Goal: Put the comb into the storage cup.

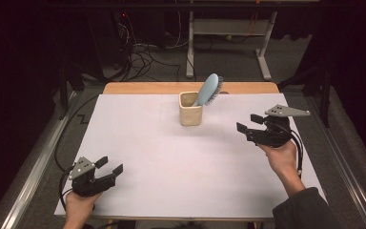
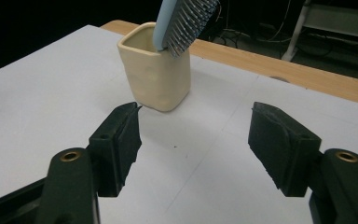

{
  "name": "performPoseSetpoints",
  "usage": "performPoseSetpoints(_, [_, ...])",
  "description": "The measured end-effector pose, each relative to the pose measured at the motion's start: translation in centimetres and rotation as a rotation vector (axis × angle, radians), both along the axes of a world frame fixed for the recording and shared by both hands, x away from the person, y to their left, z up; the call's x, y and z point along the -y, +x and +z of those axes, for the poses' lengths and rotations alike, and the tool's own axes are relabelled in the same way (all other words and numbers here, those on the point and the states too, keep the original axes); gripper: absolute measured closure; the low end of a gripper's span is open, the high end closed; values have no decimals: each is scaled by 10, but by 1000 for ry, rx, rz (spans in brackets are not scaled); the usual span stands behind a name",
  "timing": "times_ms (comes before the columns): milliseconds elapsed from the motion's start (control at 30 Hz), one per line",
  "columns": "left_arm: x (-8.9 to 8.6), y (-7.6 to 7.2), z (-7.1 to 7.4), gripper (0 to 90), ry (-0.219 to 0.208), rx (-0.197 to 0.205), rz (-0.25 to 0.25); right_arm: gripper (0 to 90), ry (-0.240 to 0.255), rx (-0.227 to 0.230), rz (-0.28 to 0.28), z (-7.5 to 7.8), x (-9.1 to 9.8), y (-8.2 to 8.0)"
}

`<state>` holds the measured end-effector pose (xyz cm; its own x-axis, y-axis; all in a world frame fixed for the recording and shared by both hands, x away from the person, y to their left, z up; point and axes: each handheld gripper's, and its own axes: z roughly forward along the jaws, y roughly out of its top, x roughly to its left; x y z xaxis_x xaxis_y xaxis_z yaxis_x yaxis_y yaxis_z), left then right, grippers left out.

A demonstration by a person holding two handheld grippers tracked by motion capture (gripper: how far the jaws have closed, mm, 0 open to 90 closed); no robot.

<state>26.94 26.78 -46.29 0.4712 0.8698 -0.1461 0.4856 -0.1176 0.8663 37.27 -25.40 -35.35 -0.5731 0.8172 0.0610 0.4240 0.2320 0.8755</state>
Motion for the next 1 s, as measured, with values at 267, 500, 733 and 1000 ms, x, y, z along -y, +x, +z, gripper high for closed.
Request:
performPoseSetpoints(267, [0, 0, 0, 306, -3, -3, 7, 341, 12, 16, -4, -2, 6, -8])
performPoseSetpoints(500, [0, 0, -1, 306, -6, -6, 11, 341, 19, 24, -7, -4, 12, -13])
performPoseSetpoints(733, [0, 0, -1, 306, -7, -8, 13, 341, 29, 22, -14, -8, 16, -15])
performPoseSetpoints(1000, [0, 0, -1, 307, -6, -10, 14, 340, 30, 17, -13, -13, 19, -19])
